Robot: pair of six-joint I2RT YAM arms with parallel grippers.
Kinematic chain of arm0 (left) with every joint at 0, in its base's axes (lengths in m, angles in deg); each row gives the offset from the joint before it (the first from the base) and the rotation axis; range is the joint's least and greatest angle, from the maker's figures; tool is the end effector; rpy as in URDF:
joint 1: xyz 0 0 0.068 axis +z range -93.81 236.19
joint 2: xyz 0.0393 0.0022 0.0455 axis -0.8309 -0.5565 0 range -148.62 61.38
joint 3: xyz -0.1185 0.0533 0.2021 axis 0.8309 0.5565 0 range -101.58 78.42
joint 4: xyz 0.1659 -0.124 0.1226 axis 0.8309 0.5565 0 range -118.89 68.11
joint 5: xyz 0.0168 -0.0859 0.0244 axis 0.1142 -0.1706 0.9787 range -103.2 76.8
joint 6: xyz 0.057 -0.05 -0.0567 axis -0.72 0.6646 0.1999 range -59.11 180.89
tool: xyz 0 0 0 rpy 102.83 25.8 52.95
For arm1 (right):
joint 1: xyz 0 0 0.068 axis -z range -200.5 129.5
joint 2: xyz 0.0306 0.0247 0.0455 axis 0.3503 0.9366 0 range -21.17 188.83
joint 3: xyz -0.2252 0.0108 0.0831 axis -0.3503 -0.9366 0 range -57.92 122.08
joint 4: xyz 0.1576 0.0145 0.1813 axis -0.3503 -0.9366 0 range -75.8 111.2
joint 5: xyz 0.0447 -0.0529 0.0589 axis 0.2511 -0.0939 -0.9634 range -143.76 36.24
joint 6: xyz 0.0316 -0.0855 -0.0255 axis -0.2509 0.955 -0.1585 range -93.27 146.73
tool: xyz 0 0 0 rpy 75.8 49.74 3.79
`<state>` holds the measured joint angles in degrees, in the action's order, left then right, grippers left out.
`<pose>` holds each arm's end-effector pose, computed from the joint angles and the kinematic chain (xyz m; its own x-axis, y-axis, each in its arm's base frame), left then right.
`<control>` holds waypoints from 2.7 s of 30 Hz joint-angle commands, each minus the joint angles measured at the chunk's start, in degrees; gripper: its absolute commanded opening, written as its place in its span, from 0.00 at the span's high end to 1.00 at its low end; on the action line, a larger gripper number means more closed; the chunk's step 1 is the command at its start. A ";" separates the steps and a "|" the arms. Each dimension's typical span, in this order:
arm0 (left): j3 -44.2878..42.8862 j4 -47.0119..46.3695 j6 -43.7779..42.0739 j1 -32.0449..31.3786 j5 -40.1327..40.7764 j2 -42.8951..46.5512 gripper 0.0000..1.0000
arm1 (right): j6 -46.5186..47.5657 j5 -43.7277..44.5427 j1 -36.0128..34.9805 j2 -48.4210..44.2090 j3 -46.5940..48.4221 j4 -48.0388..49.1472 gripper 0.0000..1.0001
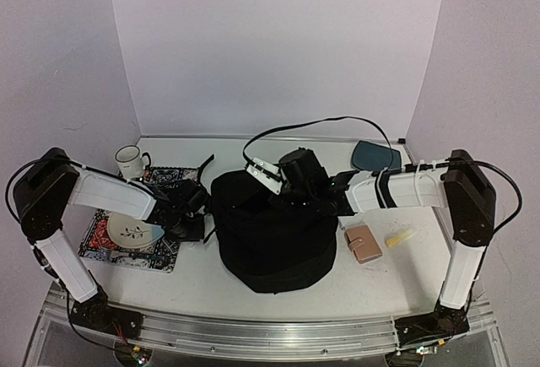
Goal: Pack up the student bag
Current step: Pick up the pen at the center of the board, then place the pen in the lower front pocket of the bag.
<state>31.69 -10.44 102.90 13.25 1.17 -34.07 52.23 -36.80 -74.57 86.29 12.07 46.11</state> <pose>0.2304 -0.1852 0.0703 -0.8958 -0.0521 -0.4414 -0.0137 0.9959 -0.0898 0.2869 0.3532 0.2114 0.1463 -0.4997 -0.8537 -0.6031 0.6390 -0.4774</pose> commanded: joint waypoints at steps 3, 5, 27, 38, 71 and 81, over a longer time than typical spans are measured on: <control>2.07 -1.52 -2.69 -0.21 -3.95 9.47 0.88 | -1.11 -0.29 -0.70 -1.55 2.75 2.40 1.00; 2.45 -1.57 -4.20 -0.23 -4.86 13.85 0.91 | -1.40 -0.77 -0.76 -1.66 2.87 2.30 1.00; -7.39 -5.39 -6.60 -1.59 -38.64 15.10 0.93 | -5.11 -3.35 -0.77 -2.21 4.94 0.03 1.00; -14.35 -6.60 -8.07 -4.09 -36.63 6.48 0.92 | -5.93 -4.34 -0.82 -2.25 5.23 -0.20 1.00; -10.74 -3.80 -12.22 -4.61 -14.96 10.49 0.49 | -9.75 -8.35 -1.06 -2.21 5.83 -0.21 1.00; -8.94 -5.39 -5.96 -5.27 -19.37 7.94 0.79 | -10.33 -8.90 -1.11 -1.76 6.26 -0.22 1.00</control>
<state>23.07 -13.85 93.88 8.55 -16.37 -24.86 43.11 -43.68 -74.61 86.29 15.13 43.32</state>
